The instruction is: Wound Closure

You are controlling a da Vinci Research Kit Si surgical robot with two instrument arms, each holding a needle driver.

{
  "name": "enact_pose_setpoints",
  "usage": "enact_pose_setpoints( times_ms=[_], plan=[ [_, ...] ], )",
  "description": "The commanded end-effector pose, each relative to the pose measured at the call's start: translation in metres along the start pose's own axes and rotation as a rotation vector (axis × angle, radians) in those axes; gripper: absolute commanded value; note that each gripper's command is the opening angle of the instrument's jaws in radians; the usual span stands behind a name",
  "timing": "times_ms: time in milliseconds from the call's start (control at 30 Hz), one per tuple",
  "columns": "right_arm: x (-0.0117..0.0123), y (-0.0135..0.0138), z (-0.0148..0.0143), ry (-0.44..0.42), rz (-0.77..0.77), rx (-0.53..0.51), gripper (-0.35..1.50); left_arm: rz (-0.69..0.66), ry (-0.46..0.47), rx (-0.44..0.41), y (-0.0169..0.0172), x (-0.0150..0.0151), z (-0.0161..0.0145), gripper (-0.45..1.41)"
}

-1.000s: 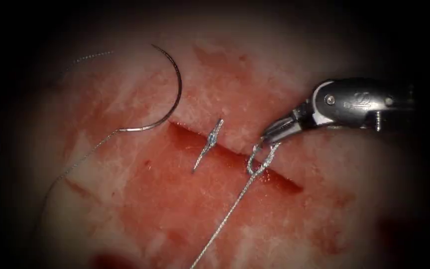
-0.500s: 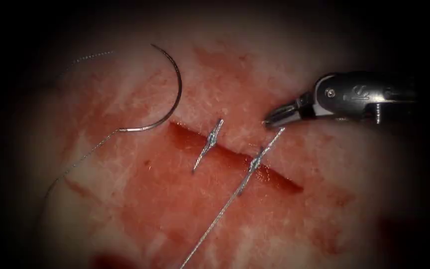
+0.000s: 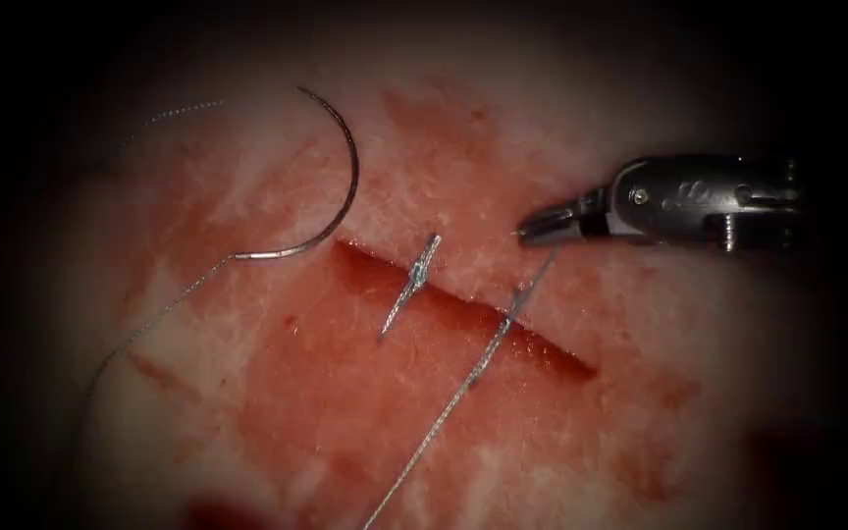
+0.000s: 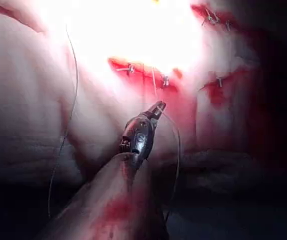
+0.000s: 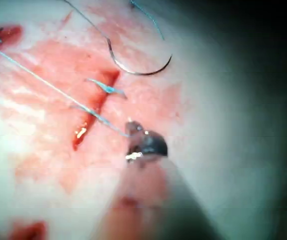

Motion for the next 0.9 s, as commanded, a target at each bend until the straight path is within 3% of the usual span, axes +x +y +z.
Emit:
enact_pose_setpoints(
  times_ms=[33, 733, 900],
  plan=[
    [0.0, 0.0002, 0.0008, -0.002, -0.007, -0.01, -0.35, -0.008, -0.004, -0.002, 0.0007, -0.0014, 0.0002, -0.35],
    [-0.0008, 0.0009, -0.0009, -0.067, -0.046, -0.108, -0.35, -0.009, -0.029, 0.016, 0.0029, -0.0072, -0.0034, -0.35],
    [-0.0004, 0.0006, -0.0005, -0.061, -0.038, -0.114, -0.35, -0.018, -0.03, 0.013, 0.0029, -0.0061, -0.0036, -0.35]
  ],
)
